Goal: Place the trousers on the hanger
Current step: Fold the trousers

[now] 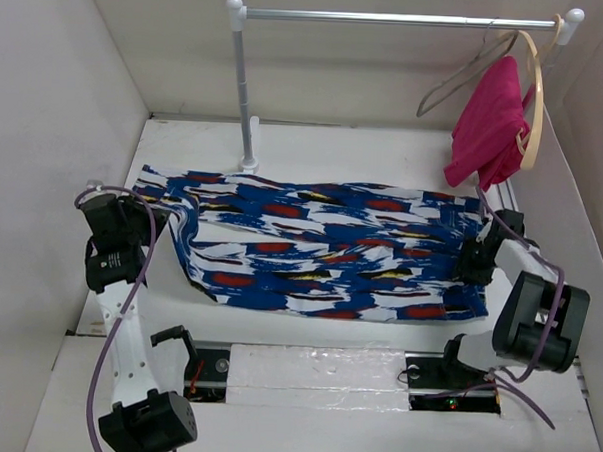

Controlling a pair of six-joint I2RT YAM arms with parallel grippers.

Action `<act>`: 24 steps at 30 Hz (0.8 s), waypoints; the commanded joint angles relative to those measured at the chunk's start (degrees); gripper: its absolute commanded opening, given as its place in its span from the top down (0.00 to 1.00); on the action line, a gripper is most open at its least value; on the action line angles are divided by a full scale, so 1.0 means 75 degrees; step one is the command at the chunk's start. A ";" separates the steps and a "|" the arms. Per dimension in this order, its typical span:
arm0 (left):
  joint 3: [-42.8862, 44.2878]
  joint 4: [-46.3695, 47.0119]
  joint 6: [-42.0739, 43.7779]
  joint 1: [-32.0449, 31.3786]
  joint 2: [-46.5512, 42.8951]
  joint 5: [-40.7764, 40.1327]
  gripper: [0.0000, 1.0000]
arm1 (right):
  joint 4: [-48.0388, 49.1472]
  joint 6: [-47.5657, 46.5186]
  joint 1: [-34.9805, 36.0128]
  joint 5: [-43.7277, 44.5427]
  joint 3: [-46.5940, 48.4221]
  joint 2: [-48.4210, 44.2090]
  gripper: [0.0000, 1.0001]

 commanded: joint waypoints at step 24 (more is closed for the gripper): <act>0.0778 -0.0429 0.0250 -0.1216 0.0241 -0.1767 1.00 | -0.0252 -0.1211 -0.3900 -0.1086 -0.1127 -0.2546 0.28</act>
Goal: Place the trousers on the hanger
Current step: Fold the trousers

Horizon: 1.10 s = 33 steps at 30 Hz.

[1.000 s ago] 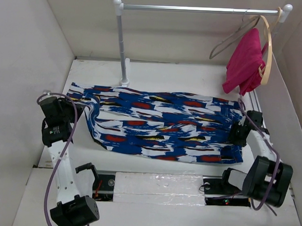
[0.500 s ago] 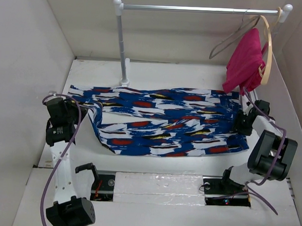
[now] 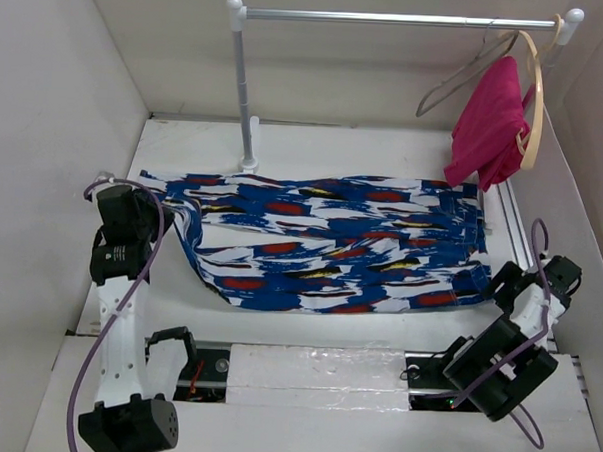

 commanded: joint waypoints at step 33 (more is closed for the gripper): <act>0.2388 -0.1623 -0.0487 -0.0024 0.3183 -0.3541 1.00 | -0.3464 -0.1082 0.0283 0.0835 0.2671 -0.1513 1.00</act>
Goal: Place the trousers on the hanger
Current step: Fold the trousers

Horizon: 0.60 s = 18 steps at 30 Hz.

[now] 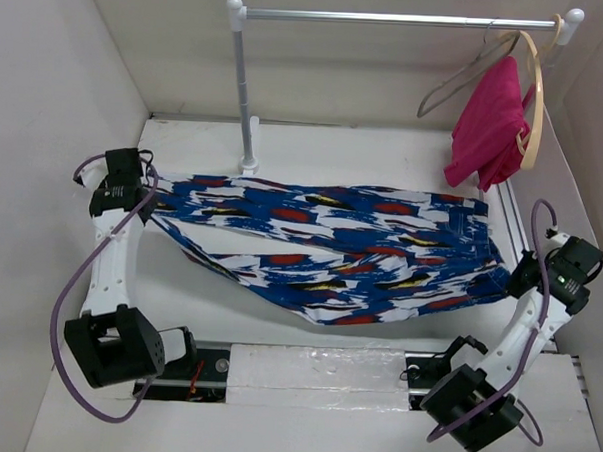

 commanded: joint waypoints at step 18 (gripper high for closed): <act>0.1192 0.0024 -0.0369 0.0362 0.1272 -0.1785 1.00 | 0.3940 0.1736 0.0965 -0.1072 0.1470 0.3515 1.00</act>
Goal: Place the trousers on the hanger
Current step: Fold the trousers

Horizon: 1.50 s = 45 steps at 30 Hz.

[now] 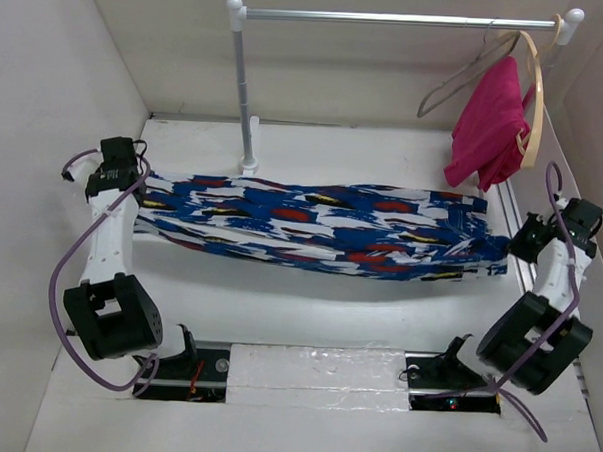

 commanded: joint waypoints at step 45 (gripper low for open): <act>0.1984 0.1396 0.1126 -0.1632 0.2584 0.0777 0.29 | 0.4318 0.1176 0.1322 -0.1047 0.0156 0.1690 0.24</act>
